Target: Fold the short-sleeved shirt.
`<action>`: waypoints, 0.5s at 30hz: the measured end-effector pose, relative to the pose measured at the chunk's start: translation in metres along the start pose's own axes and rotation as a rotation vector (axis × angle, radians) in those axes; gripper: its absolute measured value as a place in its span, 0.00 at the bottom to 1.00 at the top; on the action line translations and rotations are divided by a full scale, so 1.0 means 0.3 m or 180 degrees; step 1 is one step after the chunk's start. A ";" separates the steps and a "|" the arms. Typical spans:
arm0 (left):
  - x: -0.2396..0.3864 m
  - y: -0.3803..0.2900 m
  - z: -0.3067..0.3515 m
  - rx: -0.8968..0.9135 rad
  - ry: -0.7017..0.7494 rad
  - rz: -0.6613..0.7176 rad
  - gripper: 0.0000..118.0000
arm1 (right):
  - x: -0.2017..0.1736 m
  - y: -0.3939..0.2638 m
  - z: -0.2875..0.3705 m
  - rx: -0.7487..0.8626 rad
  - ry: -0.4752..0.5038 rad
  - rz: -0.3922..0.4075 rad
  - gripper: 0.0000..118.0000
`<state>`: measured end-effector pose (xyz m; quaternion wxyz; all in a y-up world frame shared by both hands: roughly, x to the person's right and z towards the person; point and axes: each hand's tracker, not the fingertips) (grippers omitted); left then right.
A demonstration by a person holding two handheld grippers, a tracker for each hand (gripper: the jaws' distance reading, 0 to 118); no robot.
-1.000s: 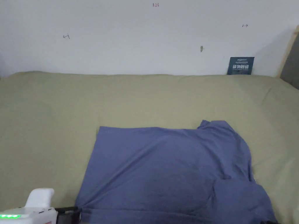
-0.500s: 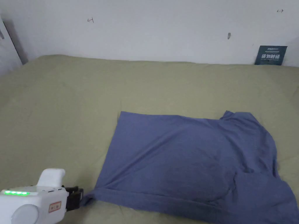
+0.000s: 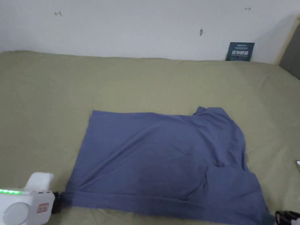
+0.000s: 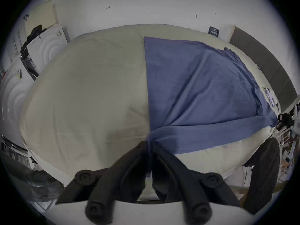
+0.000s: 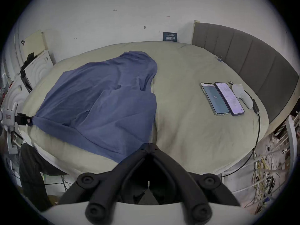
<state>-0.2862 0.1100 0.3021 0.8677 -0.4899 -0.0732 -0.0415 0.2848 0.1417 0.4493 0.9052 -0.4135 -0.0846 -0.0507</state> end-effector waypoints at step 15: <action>0.003 -0.032 0.033 0.0017 -0.0061 0.0211 0.06 | 0.052 -0.018 -0.139 -0.0548 0.0118 0.0160 0.00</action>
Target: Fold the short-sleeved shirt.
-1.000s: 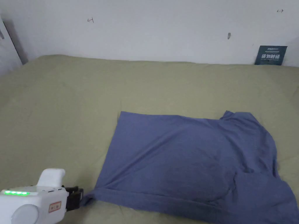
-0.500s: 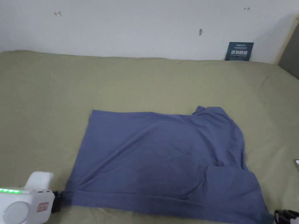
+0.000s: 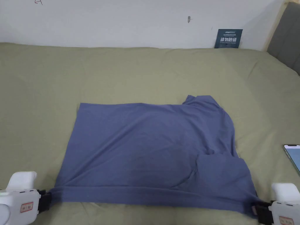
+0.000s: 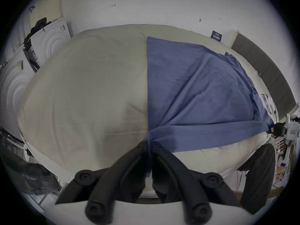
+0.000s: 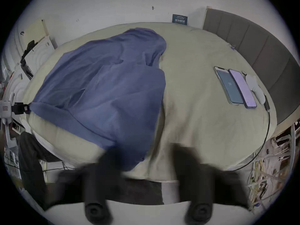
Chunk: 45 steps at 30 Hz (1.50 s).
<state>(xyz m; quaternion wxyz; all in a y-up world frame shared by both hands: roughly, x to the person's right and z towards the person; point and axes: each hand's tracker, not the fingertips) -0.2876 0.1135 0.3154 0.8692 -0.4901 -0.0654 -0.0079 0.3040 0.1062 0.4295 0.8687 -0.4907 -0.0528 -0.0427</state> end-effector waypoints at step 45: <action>-0.051 0.483 -0.143 0.0137 -0.0030 0.0216 0.03 | -0.024 0.547 -0.145 0.0254 -0.0144 0.0137 0.00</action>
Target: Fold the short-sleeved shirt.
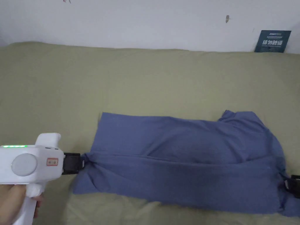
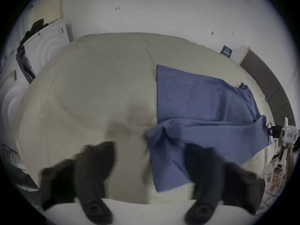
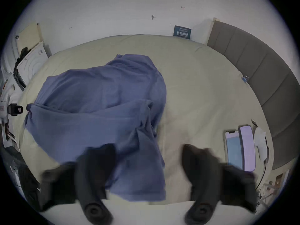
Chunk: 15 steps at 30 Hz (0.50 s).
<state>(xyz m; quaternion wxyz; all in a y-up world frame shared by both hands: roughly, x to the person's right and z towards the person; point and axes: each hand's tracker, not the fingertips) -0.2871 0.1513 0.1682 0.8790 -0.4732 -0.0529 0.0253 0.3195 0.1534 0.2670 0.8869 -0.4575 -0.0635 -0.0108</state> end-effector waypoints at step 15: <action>0.079 -0.080 -0.162 -0.0353 0.0058 -0.0045 0.94 | 0.048 -0.130 0.067 0.0097 -0.0002 -0.0194 0.00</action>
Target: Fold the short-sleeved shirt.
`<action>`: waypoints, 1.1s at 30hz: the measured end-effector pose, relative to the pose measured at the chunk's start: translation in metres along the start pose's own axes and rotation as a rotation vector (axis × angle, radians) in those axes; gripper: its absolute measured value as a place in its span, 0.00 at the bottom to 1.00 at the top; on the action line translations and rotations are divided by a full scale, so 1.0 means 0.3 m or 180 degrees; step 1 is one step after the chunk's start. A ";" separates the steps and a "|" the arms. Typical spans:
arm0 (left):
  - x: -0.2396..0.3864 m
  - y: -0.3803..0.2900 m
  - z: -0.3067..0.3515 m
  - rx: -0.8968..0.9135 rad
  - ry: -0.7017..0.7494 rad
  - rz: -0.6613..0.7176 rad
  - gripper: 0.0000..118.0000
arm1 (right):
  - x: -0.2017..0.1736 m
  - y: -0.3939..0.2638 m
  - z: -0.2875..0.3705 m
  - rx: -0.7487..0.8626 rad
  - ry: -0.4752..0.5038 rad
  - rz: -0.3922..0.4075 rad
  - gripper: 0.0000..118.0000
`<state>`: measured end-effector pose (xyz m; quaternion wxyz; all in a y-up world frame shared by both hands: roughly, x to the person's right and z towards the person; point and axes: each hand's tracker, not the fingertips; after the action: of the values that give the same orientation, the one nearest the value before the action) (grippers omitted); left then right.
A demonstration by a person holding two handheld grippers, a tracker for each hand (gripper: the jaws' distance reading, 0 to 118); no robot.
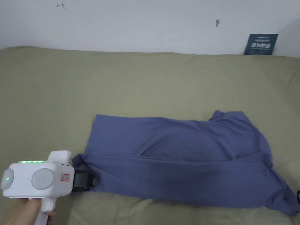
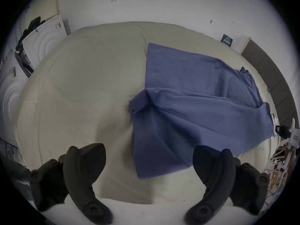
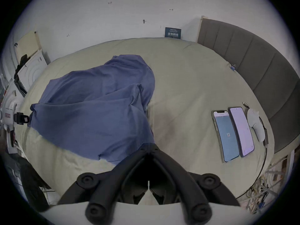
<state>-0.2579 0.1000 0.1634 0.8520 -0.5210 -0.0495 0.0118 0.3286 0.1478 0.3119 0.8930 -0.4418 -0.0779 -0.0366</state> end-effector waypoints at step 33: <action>-0.043 -0.130 0.270 0.0182 -0.0034 -0.0119 0.06 | 0.002 -0.117 0.131 -0.0102 0.0190 0.0006 0.05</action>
<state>-0.2798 0.1533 0.2337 0.8664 -0.4953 -0.0634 0.0000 0.3203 0.1579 0.3629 0.8878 -0.4548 -0.0502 -0.0503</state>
